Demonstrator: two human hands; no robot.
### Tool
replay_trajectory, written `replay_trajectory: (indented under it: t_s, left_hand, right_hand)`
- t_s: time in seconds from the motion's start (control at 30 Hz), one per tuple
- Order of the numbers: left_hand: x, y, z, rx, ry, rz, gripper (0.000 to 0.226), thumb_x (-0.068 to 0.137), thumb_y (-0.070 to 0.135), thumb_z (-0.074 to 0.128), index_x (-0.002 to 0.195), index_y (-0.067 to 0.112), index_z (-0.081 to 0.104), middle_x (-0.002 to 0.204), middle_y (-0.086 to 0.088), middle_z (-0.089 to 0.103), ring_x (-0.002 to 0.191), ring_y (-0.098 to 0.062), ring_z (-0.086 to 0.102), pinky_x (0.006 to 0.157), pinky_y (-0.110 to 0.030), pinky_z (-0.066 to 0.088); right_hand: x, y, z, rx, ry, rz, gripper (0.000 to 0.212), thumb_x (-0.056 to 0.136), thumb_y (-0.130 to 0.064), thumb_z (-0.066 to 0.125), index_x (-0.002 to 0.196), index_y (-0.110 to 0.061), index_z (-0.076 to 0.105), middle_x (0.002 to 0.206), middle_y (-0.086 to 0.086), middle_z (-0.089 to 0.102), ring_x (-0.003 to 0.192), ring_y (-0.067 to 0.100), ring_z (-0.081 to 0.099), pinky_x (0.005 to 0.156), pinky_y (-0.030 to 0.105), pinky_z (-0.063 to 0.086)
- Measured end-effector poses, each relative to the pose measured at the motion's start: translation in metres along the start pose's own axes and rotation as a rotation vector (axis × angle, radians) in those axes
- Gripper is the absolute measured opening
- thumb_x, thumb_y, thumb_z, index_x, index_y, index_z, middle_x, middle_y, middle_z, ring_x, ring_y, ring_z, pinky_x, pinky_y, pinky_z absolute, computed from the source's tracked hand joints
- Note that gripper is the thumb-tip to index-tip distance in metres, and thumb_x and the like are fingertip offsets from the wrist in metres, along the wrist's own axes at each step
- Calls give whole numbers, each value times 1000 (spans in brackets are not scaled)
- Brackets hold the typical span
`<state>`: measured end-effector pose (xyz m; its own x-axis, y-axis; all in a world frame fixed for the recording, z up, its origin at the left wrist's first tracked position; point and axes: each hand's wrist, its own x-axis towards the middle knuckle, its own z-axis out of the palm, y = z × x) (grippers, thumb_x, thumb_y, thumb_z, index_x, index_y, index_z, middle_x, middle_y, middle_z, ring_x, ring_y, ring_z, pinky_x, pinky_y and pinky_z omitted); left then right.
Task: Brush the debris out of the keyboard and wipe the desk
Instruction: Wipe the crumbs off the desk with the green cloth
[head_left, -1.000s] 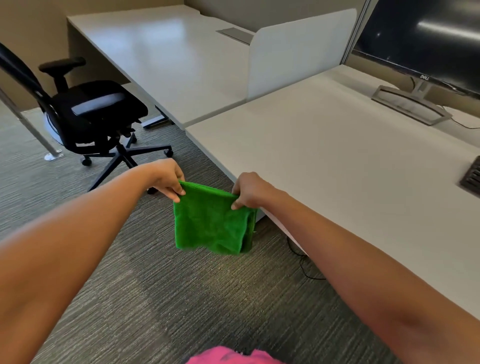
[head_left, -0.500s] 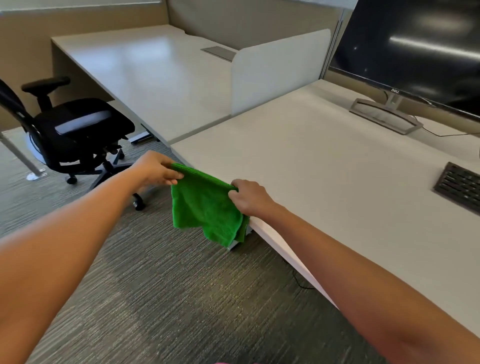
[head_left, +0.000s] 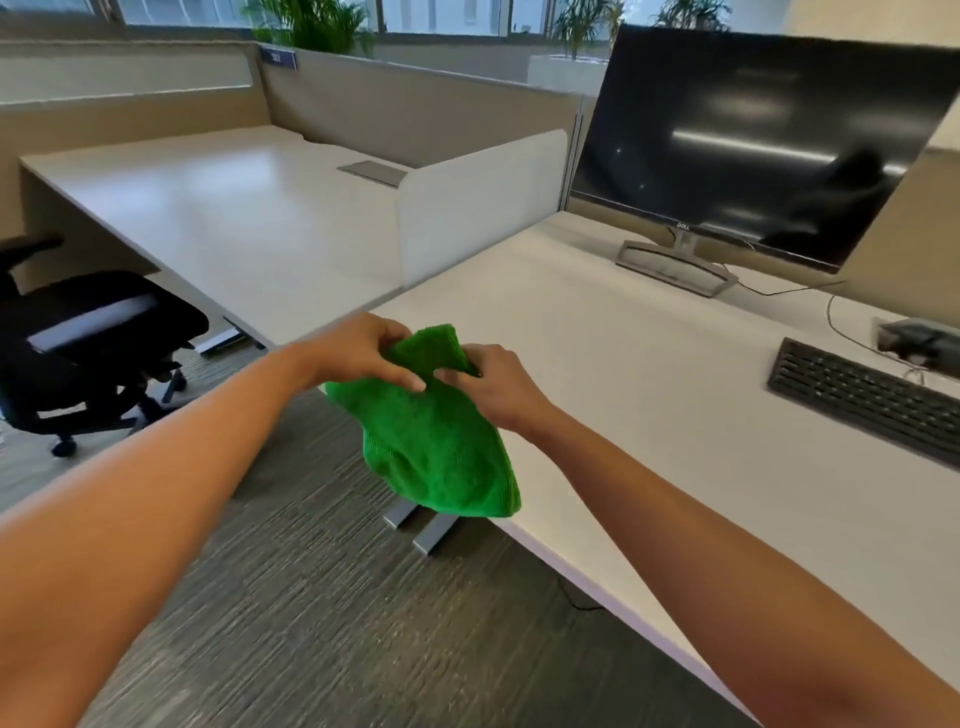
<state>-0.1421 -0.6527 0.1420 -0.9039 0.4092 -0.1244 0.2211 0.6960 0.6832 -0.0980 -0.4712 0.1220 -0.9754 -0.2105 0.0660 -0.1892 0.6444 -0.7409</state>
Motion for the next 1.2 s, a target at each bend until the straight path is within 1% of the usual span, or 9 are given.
replay_trajectory:
  t_s: [0.13, 0.27, 0.33, 0.43, 0.57, 0.7, 0.83, 0.97, 1.2]
  left_hand:
    - [10, -8, -1, 5, -111, -68, 34, 57, 20, 90, 81, 23, 65, 80, 8, 70, 69, -3, 64, 66, -17, 53]
    - [31, 4, 8, -342, -60, 6, 71, 9, 53, 90, 70, 18, 76, 74, 2, 74, 67, -8, 69, 57, -14, 52]
    - [52, 33, 29, -487, -67, 79, 54, 31, 38, 94, 75, 13, 76, 78, -4, 73, 78, -18, 69, 63, -18, 55]
    - [65, 55, 55, -760, 59, 109, 16, 74, -1, 70, 84, 9, 64, 68, 2, 69, 77, -22, 61, 57, -16, 53]
    - [85, 113, 106, -958, 117, 202, 19, 86, 2, 61, 90, 20, 61, 81, 2, 66, 80, -16, 59, 61, -26, 51]
    - [101, 184, 164, -741, 251, 386, 7, 92, 12, 59, 94, 18, 59, 91, -3, 62, 89, -18, 57, 77, -32, 49]
    - [104, 255, 218, -545, 340, 584, 13, 95, 15, 54, 106, 11, 58, 90, 1, 58, 82, -12, 53, 74, -22, 43]
    - [102, 320, 277, -485, 328, 680, 18, 96, 16, 52, 110, 6, 58, 94, -1, 57, 89, -16, 52, 79, -29, 42]
    - [84, 437, 390, -519, 254, 763, 18, 96, 12, 53, 107, 0, 59, 83, -4, 56, 68, -10, 47, 64, -22, 32]
  right_hand:
    - [-11, 1, -41, 104, 151, 24, 23, 93, -23, 55, 106, -7, 64, 103, 14, 67, 98, 29, 62, 87, 42, 49]
    - [-34, 15, -83, 171, 315, 84, 24, 93, -21, 55, 111, -8, 63, 107, 11, 67, 97, 24, 61, 88, 36, 49]
    - [-54, 32, -107, 179, 485, 122, 24, 92, -23, 57, 109, -7, 62, 102, 9, 66, 95, 23, 61, 86, 36, 50]
    - [-67, 49, -123, 184, 613, 166, 24, 89, -26, 61, 104, -7, 62, 93, 2, 62, 89, 18, 59, 79, 30, 49]
    - [-106, 82, -162, 181, 848, 248, 26, 89, -30, 60, 105, -9, 63, 97, 5, 65, 94, 21, 62, 84, 36, 52]
    - [-159, 118, -201, 53, 1050, 251, 27, 93, -29, 54, 105, -7, 63, 85, 1, 62, 83, 17, 58, 73, 26, 48]
    - [-218, 155, -238, -153, 1199, 274, 26, 95, -27, 52, 91, -3, 61, 62, -2, 50, 55, 11, 43, 53, 19, 32]
    - [-279, 191, -279, -311, 1288, 336, 30, 94, -28, 54, 86, 1, 59, 60, 10, 51, 54, 23, 44, 53, 29, 29]
    - [-395, 254, -364, -355, 1346, 445, 27, 92, -28, 56, 92, -1, 62, 58, -4, 44, 53, 10, 40, 53, 25, 29]
